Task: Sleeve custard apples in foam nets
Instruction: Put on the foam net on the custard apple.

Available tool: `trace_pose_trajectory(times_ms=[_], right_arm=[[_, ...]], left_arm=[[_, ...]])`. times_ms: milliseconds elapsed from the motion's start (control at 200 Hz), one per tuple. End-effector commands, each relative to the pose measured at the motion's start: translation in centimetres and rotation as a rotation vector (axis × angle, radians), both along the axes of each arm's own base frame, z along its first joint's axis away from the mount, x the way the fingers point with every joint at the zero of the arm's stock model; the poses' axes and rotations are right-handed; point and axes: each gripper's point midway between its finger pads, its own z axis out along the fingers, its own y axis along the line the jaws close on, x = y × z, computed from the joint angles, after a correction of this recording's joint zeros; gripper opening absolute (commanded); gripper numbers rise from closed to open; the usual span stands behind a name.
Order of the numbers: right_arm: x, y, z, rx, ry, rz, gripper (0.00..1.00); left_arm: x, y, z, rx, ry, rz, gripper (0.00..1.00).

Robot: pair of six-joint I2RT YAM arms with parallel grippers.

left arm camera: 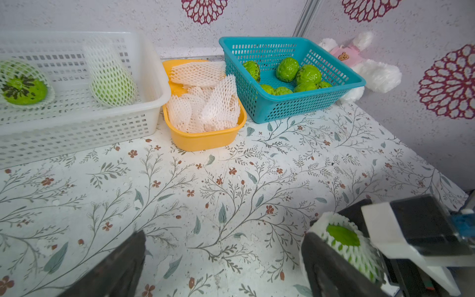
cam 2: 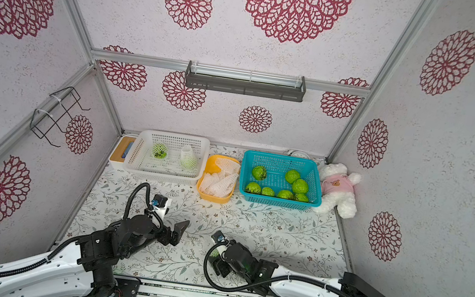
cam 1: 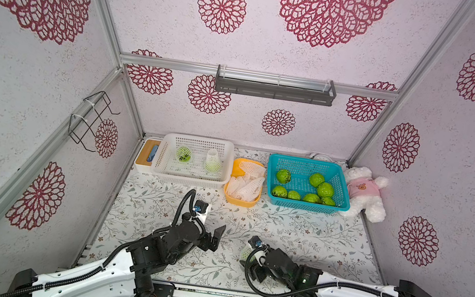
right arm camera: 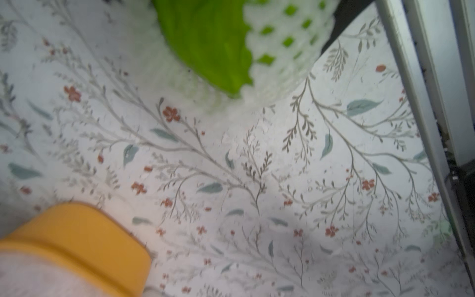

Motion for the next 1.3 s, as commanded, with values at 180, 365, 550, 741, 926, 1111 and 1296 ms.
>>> trace_pose_trajectory(times_ms=[180, 365, 550, 741, 926, 1111, 1296], right_arm=[[5.6, 5.5, 3.5, 0.119, -0.223, 0.105, 0.68], [5.9, 8.2, 1.0, 0.117, -0.175, 0.168, 0.70], [6.1, 8.7, -1.2, 0.100, -0.133, 0.168, 0.79], [6.2, 8.5, -2.3, 0.072, -0.117, 0.162, 0.88], [5.9, 8.4, -1.8, 0.067, -0.120, 0.170, 0.95], [5.1, 8.9, -0.9, 0.063, -0.115, 0.220, 0.99], [5.2, 8.9, 0.2, 0.057, -0.145, 0.206, 0.99]], left_arm=[[2.6, 2.0, 2.8, -0.181, -0.012, 0.056, 0.97], [4.2, 2.8, 1.4, -0.199, 0.055, 0.083, 0.97], [4.9, 3.0, 0.9, -0.192, 0.069, 0.090, 0.97], [5.1, 3.8, 0.9, -0.190, 0.063, 0.110, 0.97], [5.0, 4.4, 1.0, -0.190, 0.060, 0.126, 0.97], [4.8, 5.0, 1.0, -0.182, 0.055, 0.137, 0.97], [4.8, 5.3, 1.0, -0.182, 0.053, 0.148, 0.97]])
